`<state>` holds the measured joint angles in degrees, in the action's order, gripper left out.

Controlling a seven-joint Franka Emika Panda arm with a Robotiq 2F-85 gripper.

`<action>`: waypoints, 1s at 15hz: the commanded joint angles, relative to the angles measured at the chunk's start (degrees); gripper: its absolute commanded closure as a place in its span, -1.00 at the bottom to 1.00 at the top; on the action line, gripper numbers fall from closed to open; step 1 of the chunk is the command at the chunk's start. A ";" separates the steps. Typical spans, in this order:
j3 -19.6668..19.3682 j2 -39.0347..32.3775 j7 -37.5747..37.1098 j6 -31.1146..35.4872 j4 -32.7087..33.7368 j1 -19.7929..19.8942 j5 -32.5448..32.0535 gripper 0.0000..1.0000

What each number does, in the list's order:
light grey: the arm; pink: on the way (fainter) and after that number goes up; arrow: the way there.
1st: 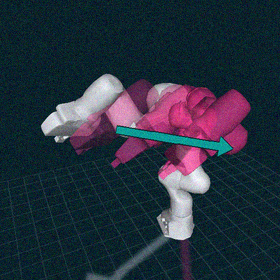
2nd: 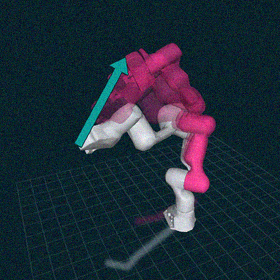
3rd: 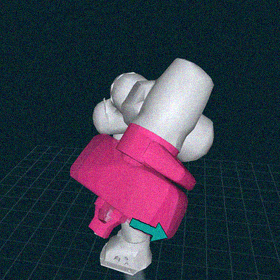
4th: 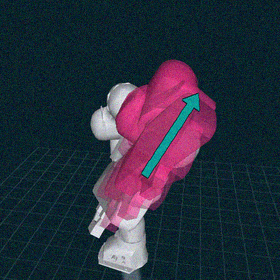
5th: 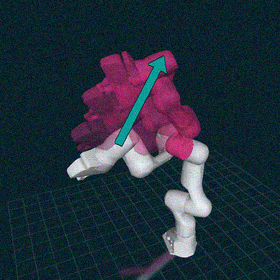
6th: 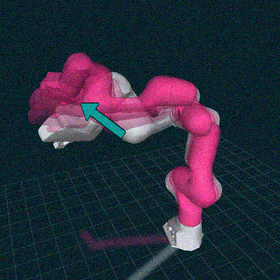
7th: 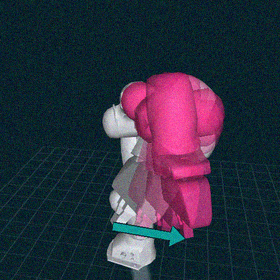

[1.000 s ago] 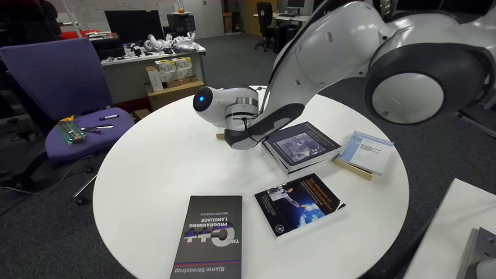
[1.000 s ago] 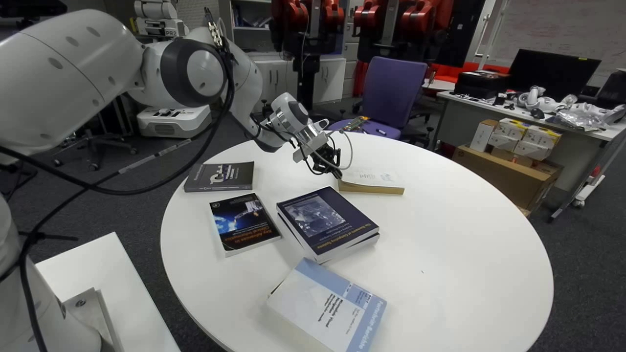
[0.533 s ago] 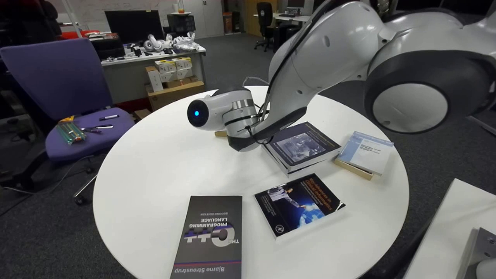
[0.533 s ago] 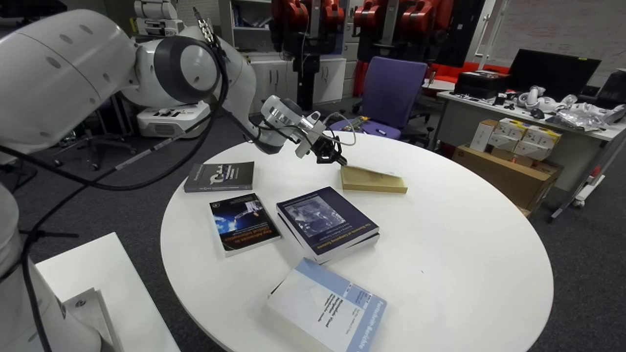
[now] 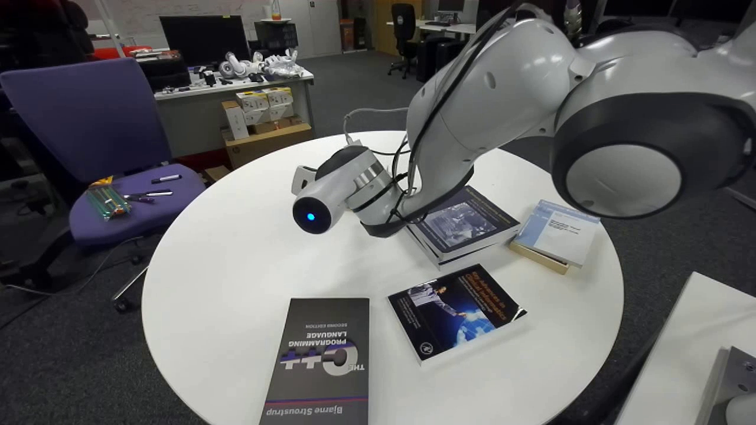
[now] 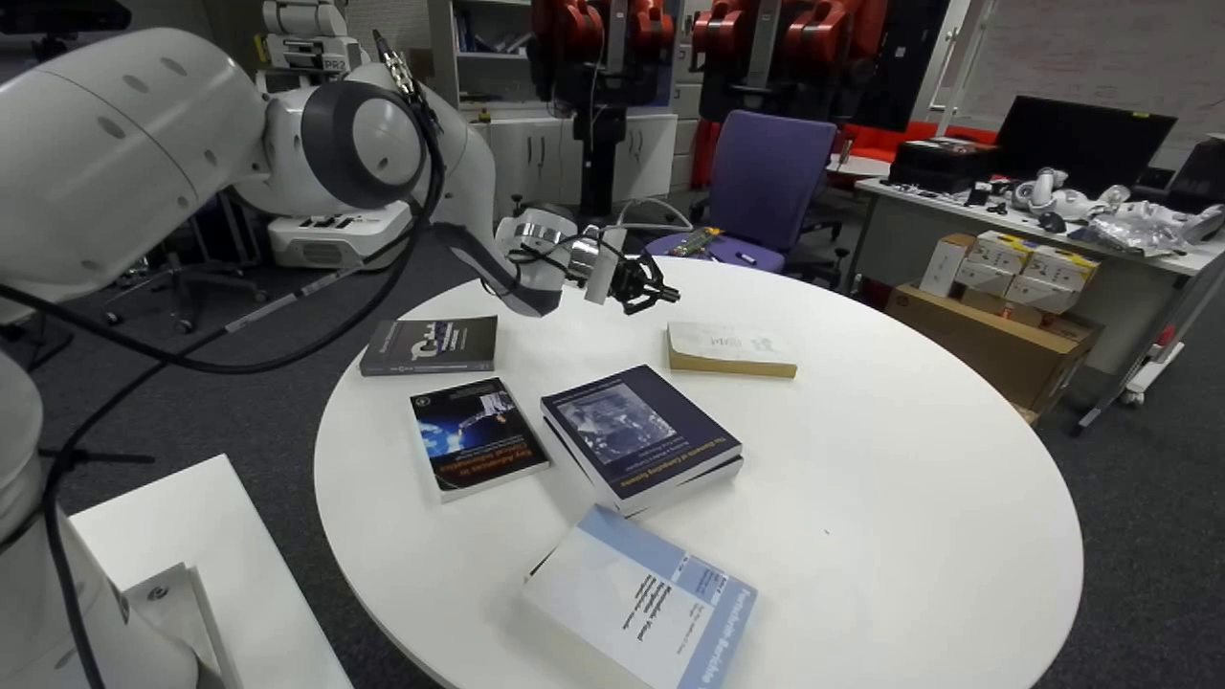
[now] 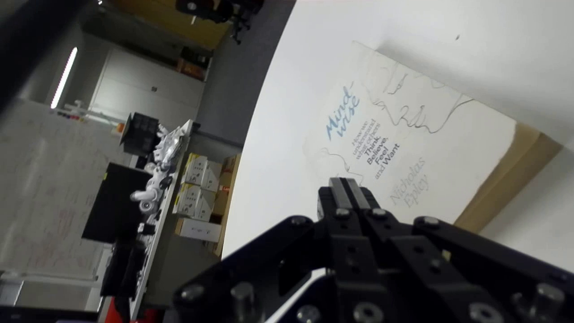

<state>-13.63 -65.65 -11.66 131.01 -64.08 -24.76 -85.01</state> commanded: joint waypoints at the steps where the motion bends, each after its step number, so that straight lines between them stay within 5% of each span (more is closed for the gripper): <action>1: -3.71 -0.21 -5.75 2.59 -0.69 -2.33 -11.45 1.00; 2: -3.86 -0.56 -11.52 1.87 0.12 -2.53 -14.16 1.00; 3: -2.95 -0.10 -15.55 0.65 -0.07 -2.10 -13.20 0.48; 5: 0.03 2.32 -16.36 1.10 -2.07 -0.15 -7.52 0.35; 10: 3.81 6.27 -16.61 6.37 -5.86 3.32 1.96 -0.43; 14: 10.61 7.05 -16.68 7.14 -6.31 9.82 6.38 -1.00; 15: 11.50 6.80 -16.55 7.35 -6.13 11.13 8.33 -1.00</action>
<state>-5.22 -62.01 -27.34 135.75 -66.22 -17.66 -80.25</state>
